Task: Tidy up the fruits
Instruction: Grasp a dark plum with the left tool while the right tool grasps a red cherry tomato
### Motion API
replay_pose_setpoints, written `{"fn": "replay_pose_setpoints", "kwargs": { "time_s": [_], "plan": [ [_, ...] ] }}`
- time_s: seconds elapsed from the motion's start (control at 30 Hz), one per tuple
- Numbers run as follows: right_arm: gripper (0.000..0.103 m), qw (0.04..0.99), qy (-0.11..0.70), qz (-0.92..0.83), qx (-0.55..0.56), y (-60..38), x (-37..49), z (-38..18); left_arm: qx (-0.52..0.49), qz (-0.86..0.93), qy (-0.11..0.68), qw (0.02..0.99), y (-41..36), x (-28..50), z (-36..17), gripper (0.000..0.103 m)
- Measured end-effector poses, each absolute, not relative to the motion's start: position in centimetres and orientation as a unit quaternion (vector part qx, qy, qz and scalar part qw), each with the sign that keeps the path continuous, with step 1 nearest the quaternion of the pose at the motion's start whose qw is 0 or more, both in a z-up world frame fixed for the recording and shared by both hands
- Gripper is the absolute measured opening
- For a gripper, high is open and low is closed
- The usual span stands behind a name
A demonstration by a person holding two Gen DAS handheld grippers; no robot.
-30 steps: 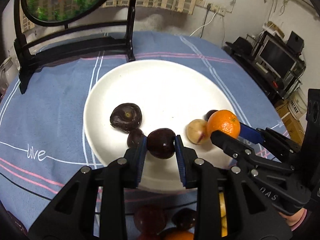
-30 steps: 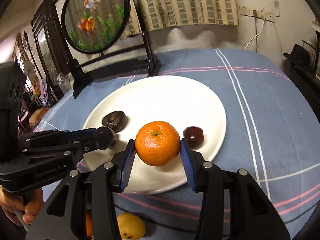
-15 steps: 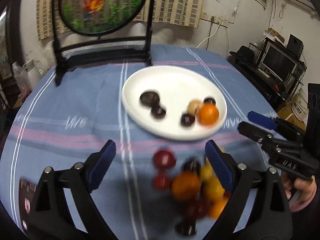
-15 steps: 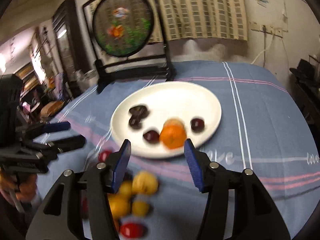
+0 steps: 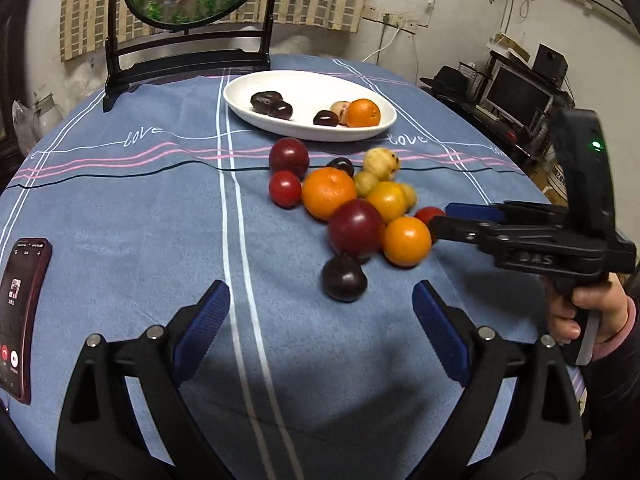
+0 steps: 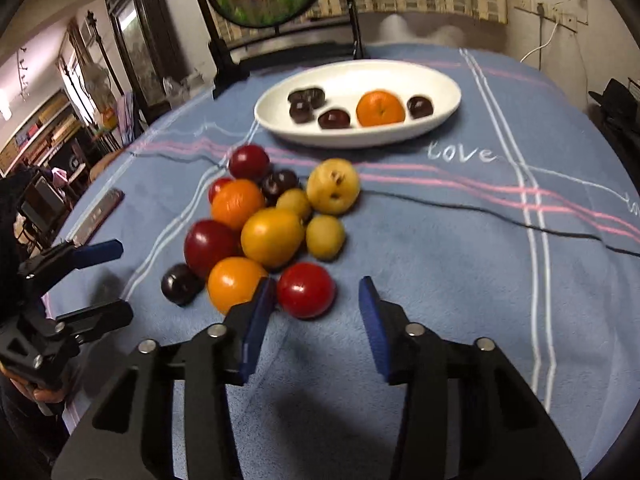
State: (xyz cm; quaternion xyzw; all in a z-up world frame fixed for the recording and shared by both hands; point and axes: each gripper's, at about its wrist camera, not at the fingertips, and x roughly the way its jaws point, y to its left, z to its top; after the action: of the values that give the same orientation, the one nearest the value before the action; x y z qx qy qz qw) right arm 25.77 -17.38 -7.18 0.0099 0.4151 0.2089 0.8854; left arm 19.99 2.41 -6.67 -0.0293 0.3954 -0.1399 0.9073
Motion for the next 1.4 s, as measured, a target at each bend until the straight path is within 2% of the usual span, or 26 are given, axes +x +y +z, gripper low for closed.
{"fn": "replay_pose_setpoints", "kwargs": {
  "time_s": [0.1,0.2,0.37,0.47,0.53,0.6,0.8,0.9,1.2,1.33,1.4],
  "plan": [
    [0.043,0.886,0.416,0.203,0.006,-16.9,26.2,-7.3,-0.036,-0.144,0.394,0.907,2.5,20.0,-6.8,0.094],
    [0.031,0.882,0.419,0.216,0.011,-16.6,26.3,-7.6,-0.039,-0.144,0.398,0.905,2.5,20.2,-6.9,0.094],
    [0.03,0.885,0.408,0.222,0.028,-17.2,26.1,-7.4,-0.039,-0.159,0.405,0.899,2.2,20.4,-7.2,0.093],
    [0.03,0.891,0.397,0.21,0.058,-18.8,26.1,-7.0,-0.032,-0.167,0.411,0.896,1.8,20.6,-7.3,0.082],
    [0.03,0.892,0.396,0.206,0.07,-19.5,26.1,-7.0,-0.023,-0.166,0.414,0.895,1.4,20.9,-7.4,0.069],
    [0.03,0.892,0.397,0.201,0.077,-19.8,26.1,-7.1,-0.003,-0.162,0.411,0.897,0.9,21.3,-7.2,0.062],
    [0.03,0.894,0.393,0.201,0.081,-20.0,26.0,-6.9,0.02,-0.161,0.418,0.894,-0.2,22.4,-7.3,0.055],
    [0.03,0.894,0.393,0.199,0.075,-19.7,26.0,-7.0,0.026,-0.159,0.433,0.887,-0.4,22.8,-8.0,0.043],
    [0.03,0.896,0.391,0.197,0.073,-19.8,25.8,-6.9,0.026,-0.159,0.452,0.877,-0.7,23.5,-8.7,0.038],
    [0.03,0.897,0.389,0.198,0.072,-19.7,25.7,-6.8,0.028,-0.156,0.457,0.875,-0.9,23.8,-8.8,0.03],
    [0.03,0.897,0.387,0.2,0.073,-19.8,25.7,-6.7,0.029,-0.155,0.457,0.875,-0.9,23.8,-8.8,0.03]
  ]
}}
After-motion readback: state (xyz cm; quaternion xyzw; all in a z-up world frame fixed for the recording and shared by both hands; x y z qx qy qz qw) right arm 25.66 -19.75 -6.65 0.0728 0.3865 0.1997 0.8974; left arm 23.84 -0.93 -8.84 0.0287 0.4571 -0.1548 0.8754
